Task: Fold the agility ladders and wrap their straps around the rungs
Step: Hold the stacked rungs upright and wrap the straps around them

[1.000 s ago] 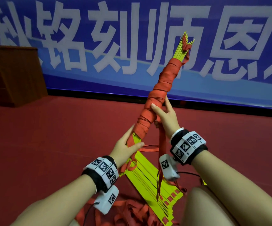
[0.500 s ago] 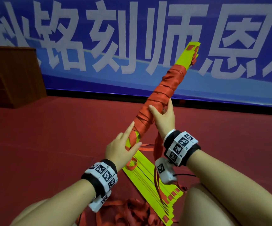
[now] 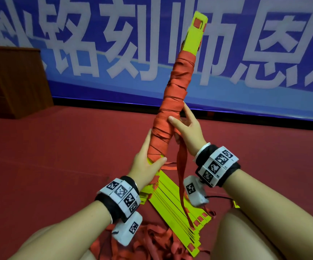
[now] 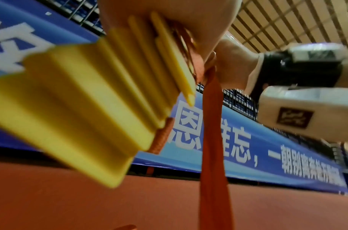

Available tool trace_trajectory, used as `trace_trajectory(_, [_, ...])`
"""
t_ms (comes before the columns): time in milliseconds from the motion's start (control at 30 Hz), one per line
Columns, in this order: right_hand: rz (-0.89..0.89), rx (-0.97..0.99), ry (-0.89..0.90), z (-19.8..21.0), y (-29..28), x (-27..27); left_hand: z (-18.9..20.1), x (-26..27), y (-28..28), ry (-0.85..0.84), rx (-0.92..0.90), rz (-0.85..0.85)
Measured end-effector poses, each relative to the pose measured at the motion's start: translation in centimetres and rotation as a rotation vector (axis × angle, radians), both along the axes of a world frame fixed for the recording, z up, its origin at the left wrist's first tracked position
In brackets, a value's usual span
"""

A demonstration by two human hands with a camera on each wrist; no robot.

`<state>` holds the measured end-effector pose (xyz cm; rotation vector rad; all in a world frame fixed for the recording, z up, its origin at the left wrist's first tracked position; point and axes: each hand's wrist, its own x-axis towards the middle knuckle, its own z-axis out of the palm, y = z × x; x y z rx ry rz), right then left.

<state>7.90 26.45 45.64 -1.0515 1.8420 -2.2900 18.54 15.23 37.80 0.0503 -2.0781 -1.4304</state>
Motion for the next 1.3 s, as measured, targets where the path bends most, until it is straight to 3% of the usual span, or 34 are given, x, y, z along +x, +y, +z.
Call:
trace_trajectory(133, [-0.028, 0.025, 0.011, -0.3, -0.8, 0.8, 0.2, 0.2, -0.8, -0.033, -0.321, 0.254])
trace_trajectory(267, [-0.093, 0.033, 0.047, -0.2, -1.6, 1.6, 0.3, 0.6, -0.3, -0.051, -0.491, 0.442])
trace_trajectory(433, [-0.279, -0.013, 0.062, -0.3, -2.3, 1.1, -0.4, 0.0, -0.3, 0.026, -0.57, 0.408])
trace_trajectory(500, [-0.273, -0.07, 0.031, -0.4, -2.1, 0.7, -0.3, -0.4, -1.1, 0.061, -0.466, 0.271])
trace_trajectory(567, [-0.231, -0.105, -0.003, -0.4, -1.9, 0.3, -0.1, -0.9, -1.8, 0.031, -0.227, 0.098])
trace_trajectory(700, [-0.134, -0.101, -0.022, -0.6, -1.3, 0.0, 0.1, -1.4, -2.3, -0.223, 0.308, -0.245])
trace_trajectory(800, [-0.074, -0.069, -0.068, -0.6, -1.0, -0.2, 0.4, -1.4, -2.0, -0.28, 0.385, -0.333])
trace_trajectory(967, [-0.061, -0.019, -0.162, -0.5, -0.6, -1.2, -0.1, -1.6, -0.8, -0.082, 0.083, -0.115])
trace_trajectory(1200, [-0.109, 0.042, -0.135, -0.6, -0.7, -0.4, -0.8, -1.3, -0.4, -0.147, -0.488, 0.363])
trace_trajectory(1300, [-0.213, 0.09, -0.089, -0.6, -0.8, 0.0, -1.3, -1.4, -0.2, -0.141, -0.57, 0.365])
